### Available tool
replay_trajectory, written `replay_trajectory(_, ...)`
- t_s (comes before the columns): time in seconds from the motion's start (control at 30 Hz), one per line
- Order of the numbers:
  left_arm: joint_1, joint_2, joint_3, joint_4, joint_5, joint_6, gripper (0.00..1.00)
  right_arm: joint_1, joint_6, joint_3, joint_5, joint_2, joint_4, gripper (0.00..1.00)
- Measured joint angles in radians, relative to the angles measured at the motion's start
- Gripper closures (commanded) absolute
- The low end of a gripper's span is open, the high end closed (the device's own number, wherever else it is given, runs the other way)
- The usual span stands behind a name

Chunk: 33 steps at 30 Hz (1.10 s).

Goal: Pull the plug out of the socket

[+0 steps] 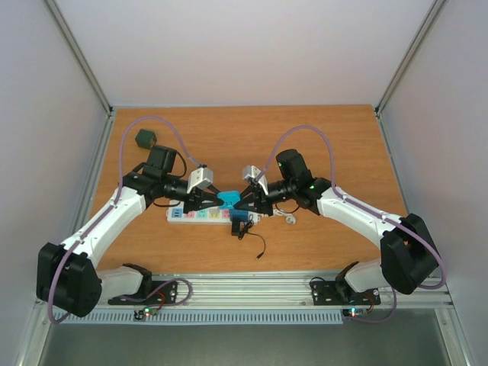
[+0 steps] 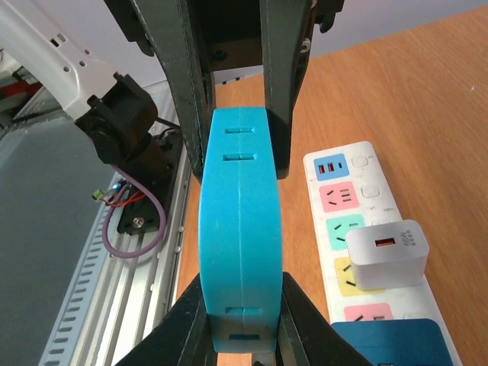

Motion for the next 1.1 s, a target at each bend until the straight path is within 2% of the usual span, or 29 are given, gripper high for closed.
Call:
replay_trajectory(0.1,0.0,0.005,0.0,0.011,0.01,-0.023,0.88,0.0,-0.001,0.0,0.0,0.0,0.005,0.93)
replay_trajectory(0.17,0.001,0.009,-0.001,0.013,0.016,-0.039,0.95,0.0,-0.009,0.0,0.001,0.0,0.006,0.88)
replay_trajectory(0.23,0.001,0.011,-0.002,0.013,0.018,-0.047,0.99,0.0,-0.009,0.0,0.001,0.0,0.004,0.75)
replay_trajectory(0.33,0.0,0.011,-0.002,0.014,0.019,-0.043,0.99,0.0,-0.006,0.0,0.004,0.0,0.007,0.54)
replay_trajectory(0.47,0.001,0.012,-0.002,0.013,0.037,-0.043,0.99,-0.005,-0.006,0.001,0.021,0.0,0.002,0.38)
replay_trajectory(0.83,0.102,-0.013,-0.001,0.036,0.171,-0.142,0.99,-0.06,0.026,-0.008,0.076,-0.005,0.06,0.21)
replay_trajectory(0.93,0.101,-0.058,-0.014,0.12,0.197,-0.228,0.99,-0.059,0.06,-0.01,0.089,-0.005,0.111,0.15)
replay_trajectory(1.1,0.101,-0.111,-0.061,0.277,0.227,-0.388,0.99,-0.04,0.106,-0.009,0.101,-0.002,0.188,0.14)
